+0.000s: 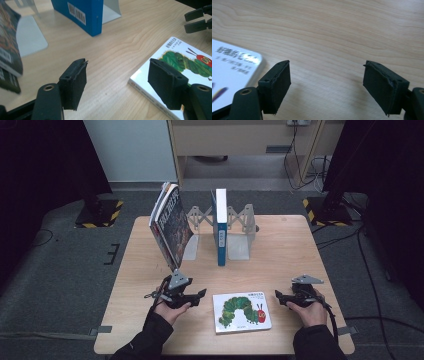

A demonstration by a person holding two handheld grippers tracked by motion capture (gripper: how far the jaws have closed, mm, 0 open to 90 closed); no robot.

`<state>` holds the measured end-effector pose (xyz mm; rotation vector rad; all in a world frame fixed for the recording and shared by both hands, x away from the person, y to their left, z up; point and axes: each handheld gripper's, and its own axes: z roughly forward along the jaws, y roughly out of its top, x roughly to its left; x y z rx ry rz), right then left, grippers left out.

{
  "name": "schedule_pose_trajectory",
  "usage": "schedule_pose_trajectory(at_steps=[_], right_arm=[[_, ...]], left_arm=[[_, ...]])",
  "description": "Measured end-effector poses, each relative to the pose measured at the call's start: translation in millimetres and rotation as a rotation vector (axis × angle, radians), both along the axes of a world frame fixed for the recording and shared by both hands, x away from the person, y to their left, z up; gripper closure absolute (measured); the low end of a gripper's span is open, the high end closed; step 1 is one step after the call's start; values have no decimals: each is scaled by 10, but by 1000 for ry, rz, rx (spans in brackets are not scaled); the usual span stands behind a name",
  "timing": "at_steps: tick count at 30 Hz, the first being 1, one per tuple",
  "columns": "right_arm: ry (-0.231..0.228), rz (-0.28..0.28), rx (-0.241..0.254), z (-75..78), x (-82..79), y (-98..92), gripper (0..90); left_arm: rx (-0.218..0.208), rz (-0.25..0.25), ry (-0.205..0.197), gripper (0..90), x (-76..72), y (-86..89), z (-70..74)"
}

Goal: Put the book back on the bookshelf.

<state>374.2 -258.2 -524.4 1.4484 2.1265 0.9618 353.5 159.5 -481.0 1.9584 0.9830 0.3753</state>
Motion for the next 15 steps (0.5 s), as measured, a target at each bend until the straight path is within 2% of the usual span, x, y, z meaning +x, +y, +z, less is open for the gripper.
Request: schedule_pose_trajectory(at_steps=[4,6,9,12,15], right_arm=[[-7,18,50,88,-84,53,267],[-15,27,74,131,-122,75,280],[-6,42,89,158,-188,102,291],[21,54,120,145,-246,139,308],[21,70,144,144,-275,173,315]], left_arm=[[21,2,38,295,-48,-24,-111],[12,1,50,290,-84,-50,-137],[22,-19,50,285,-146,-87,-158],[-6,-32,80,281,-178,-118,-200],[3,-48,100,273,-181,-185,-241]])
